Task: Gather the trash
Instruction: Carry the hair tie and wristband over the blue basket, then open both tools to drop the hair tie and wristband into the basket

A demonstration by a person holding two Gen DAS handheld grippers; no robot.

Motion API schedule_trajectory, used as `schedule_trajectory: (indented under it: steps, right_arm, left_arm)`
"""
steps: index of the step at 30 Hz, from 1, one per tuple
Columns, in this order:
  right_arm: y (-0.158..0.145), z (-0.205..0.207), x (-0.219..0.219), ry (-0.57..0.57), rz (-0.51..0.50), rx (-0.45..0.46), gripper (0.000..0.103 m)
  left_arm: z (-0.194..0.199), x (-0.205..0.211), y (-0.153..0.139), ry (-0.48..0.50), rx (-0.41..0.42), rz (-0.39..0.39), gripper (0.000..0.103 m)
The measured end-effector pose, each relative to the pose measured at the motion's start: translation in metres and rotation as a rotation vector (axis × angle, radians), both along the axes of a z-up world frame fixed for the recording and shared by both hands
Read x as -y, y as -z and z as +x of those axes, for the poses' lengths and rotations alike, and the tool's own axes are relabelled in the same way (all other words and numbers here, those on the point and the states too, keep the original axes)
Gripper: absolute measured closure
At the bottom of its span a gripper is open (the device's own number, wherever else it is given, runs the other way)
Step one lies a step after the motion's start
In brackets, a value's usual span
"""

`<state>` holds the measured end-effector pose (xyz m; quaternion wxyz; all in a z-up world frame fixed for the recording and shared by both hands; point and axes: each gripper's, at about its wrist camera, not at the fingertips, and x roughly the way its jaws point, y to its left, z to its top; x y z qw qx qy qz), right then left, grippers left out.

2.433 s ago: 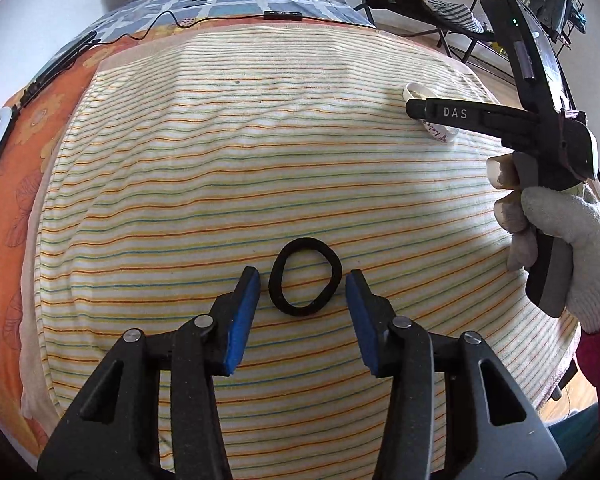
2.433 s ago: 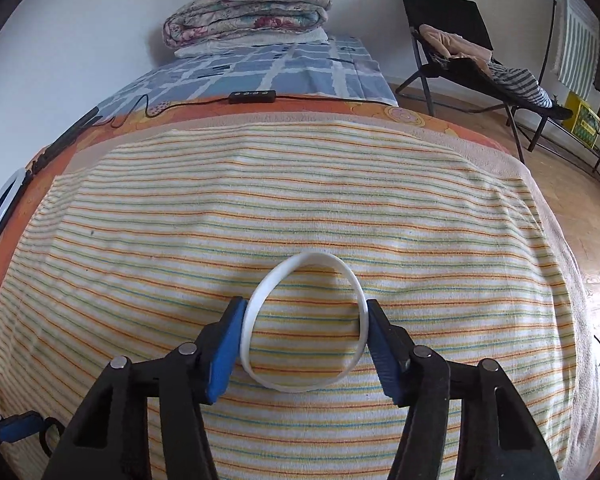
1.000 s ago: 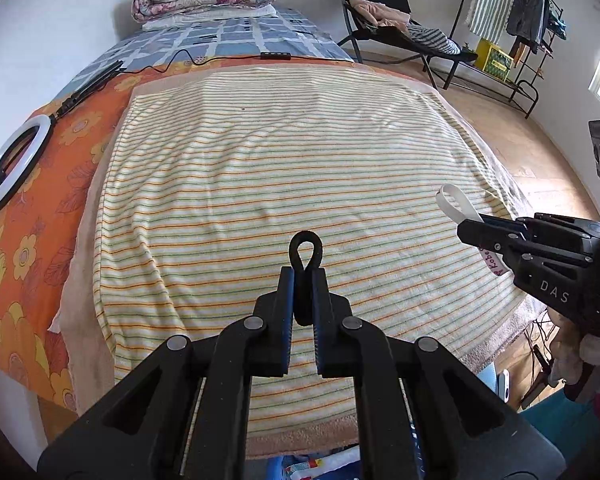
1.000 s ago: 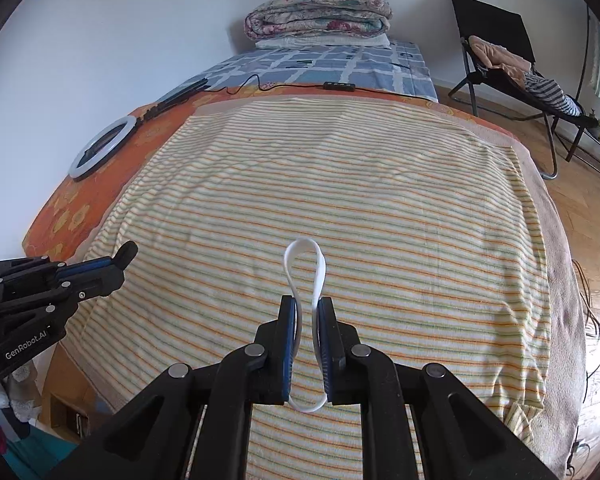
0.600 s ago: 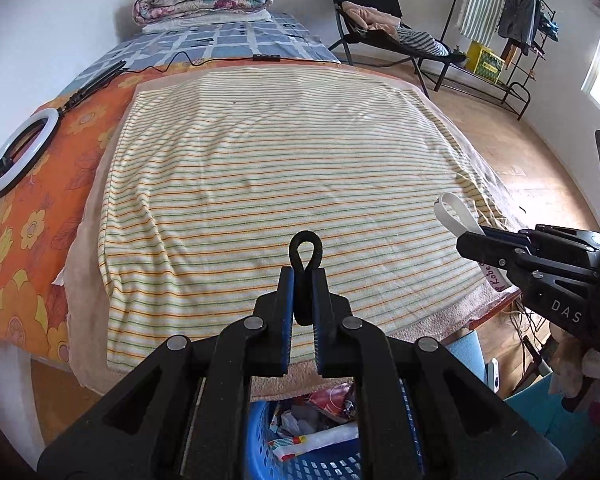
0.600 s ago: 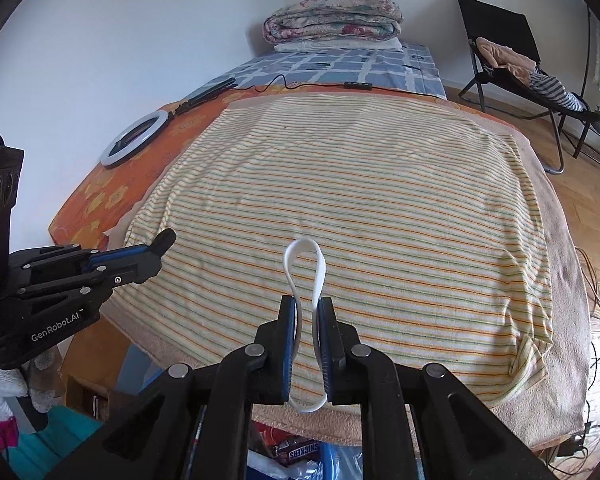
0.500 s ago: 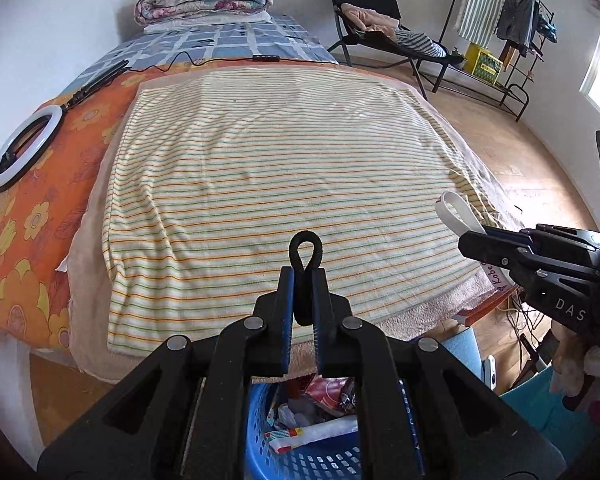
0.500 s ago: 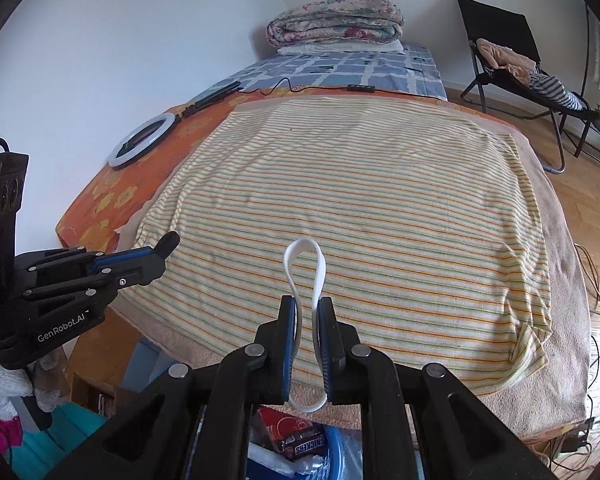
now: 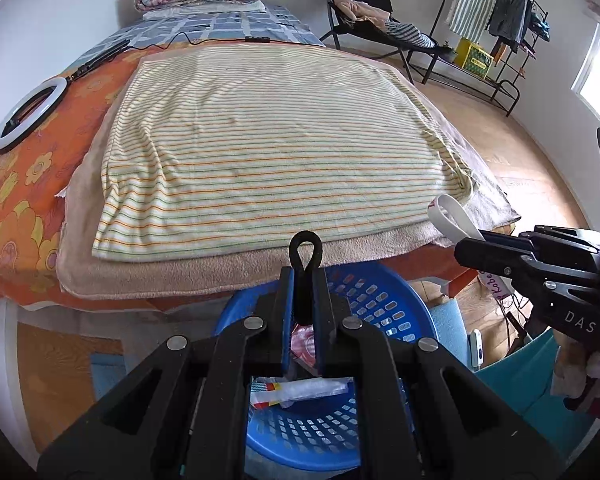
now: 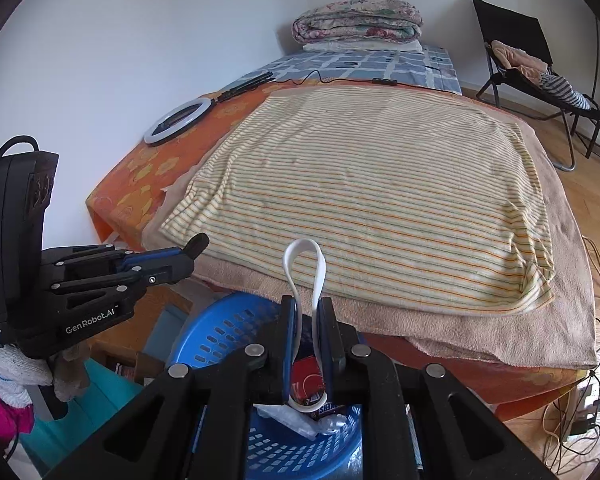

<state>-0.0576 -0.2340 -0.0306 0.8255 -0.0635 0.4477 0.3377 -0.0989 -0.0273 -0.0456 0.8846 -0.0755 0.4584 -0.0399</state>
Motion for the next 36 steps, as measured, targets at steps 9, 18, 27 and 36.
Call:
schedule_trajectory:
  steps: [9,18,27,36]
  right_arm:
    - [0.026,-0.026,0.000,-0.030,-0.040,-0.054,0.093]
    - [0.047,-0.032,-0.003,-0.038,-0.062,-0.092,0.089]
    - [0.068,-0.031,-0.006,-0.033,-0.086,-0.128,0.083]
    - [0.077,-0.025,-0.004,-0.018,-0.091,-0.151,0.076]
  left_arm:
    - [-0.015,0.007,0.026,0.009,-0.057,-0.002,0.097]
    - [-0.016,0.006,0.050,0.007,-0.109,-0.004,0.097]
    - [-0.015,0.004,0.075,0.011,-0.178,-0.008,0.097]
    - [-0.016,0.011,0.090,0.029,-0.227,-0.001,0.097]
